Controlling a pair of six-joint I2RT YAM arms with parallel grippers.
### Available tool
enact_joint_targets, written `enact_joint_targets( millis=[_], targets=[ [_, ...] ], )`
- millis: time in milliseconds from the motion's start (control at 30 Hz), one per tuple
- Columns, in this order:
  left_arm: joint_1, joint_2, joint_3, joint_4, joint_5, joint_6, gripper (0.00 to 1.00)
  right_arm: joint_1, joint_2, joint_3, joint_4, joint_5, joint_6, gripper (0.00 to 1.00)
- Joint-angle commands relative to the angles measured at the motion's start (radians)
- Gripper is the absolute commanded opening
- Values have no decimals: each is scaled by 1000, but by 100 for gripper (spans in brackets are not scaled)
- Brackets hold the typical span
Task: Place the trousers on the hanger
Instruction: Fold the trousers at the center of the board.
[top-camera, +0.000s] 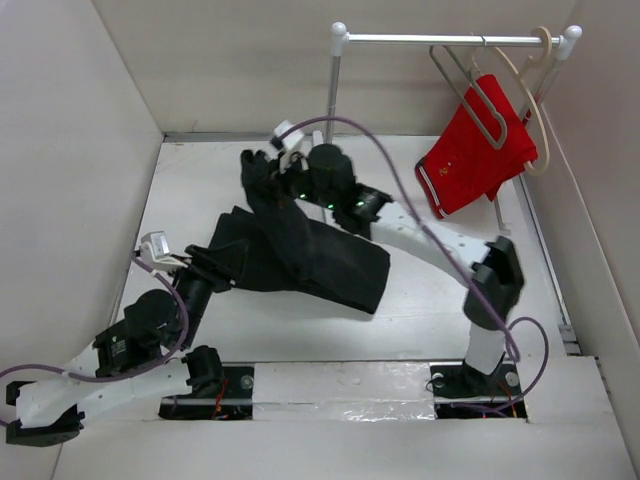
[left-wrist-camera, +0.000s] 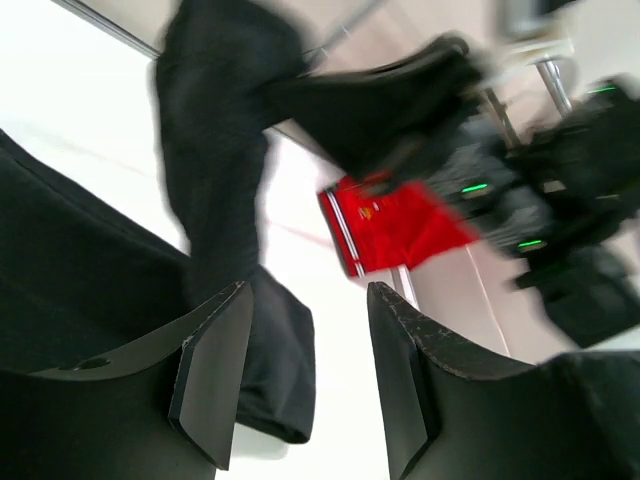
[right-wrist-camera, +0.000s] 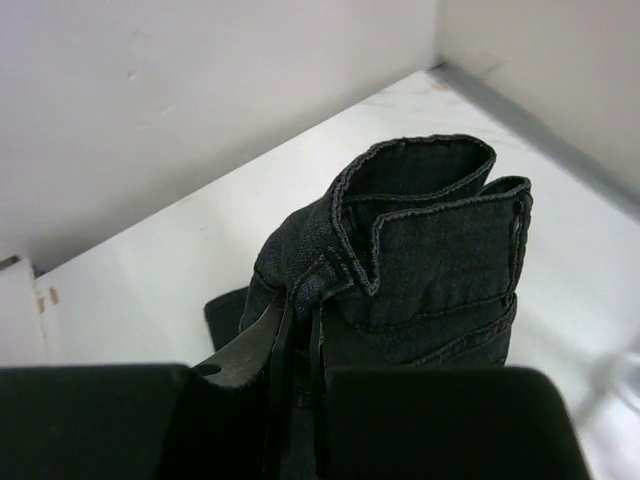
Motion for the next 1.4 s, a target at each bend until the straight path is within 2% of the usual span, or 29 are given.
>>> enact_joint_targets(
  millis=[0,67,100,167,200,233,333,367,433,467,500,567,600,667,700,733,800,833,867,933,967,1000,1067,1133,1233,1333,1367],
  targets=[
    [6,-24,64,-100,-108,2,47,77,182,121,145,-53,0,1],
    [6,-36,62,-119,-129,-19,47,105,263,158,148,-77,8,13],
    [6,-39,53,-118,-138,-31,47,116,299,183,115,-91,14,45],
    [6,-47,33,-123,-160,-57,47,116,355,218,84,-102,26,73],
    [6,-45,35,-138,-166,-76,48,103,352,206,98,-111,28,91],
    [6,-41,38,-150,-174,-95,48,103,322,145,111,-121,31,96],
    [6,-32,12,-124,-184,-116,48,61,227,3,194,-142,37,97],
    [6,-19,-10,-74,-184,-90,48,60,150,-95,205,-133,31,96],
    [6,54,-25,-31,-175,-74,49,28,69,-198,236,-118,19,87],
    [6,95,-36,4,-171,-73,49,28,-14,-302,243,-87,13,78],
    [6,138,-42,24,-172,-71,49,16,-56,-355,248,-75,6,50],
    [6,299,-39,66,-187,-71,50,-5,-138,-455,251,-21,-6,20],
    [16,411,-31,119,-186,-45,49,-15,-224,-557,242,2,-6,0],
    [62,511,1,176,-128,-15,49,-41,-306,-662,253,74,-1,0],
    [161,553,1,237,-74,1,49,-54,-373,-746,253,85,6,0],
    [227,614,-4,288,63,22,48,-70,-401,-778,231,85,8,0],
    [378,648,-56,412,223,27,47,-96,-442,-832,170,65,17,0],
    [521,668,-77,449,359,13,47,-105,-481,-883,159,65,22,0],
    [579,674,-127,477,406,0,47,-105,-499,-913,159,86,28,0],
    [683,689,-175,557,495,-23,47,-96,-538,-1004,151,125,52,29],
    [776,703,-213,581,532,-40,48,-96,-576,-1036,150,151,66,41],
    [824,719,-224,609,568,-51,48,-96,-596,-1064,147,151,101,59],
    [925,784,-247,665,680,-77,49,-105,-649,-1152,158,151,143,70],
    [961,852,-266,727,765,-91,51,-105,-668,-1208,203,175,180,71],
    [961,951,-263,772,779,-102,53,-124,-651,-1276,254,174,207,69],
    [1006,1010,-283,784,797,-140,53,-133,-570,-1297,346,97,226,67],
    [1026,1010,-333,811,805,-164,53,-145,-547,-1293,357,73,227,66]
  ],
)
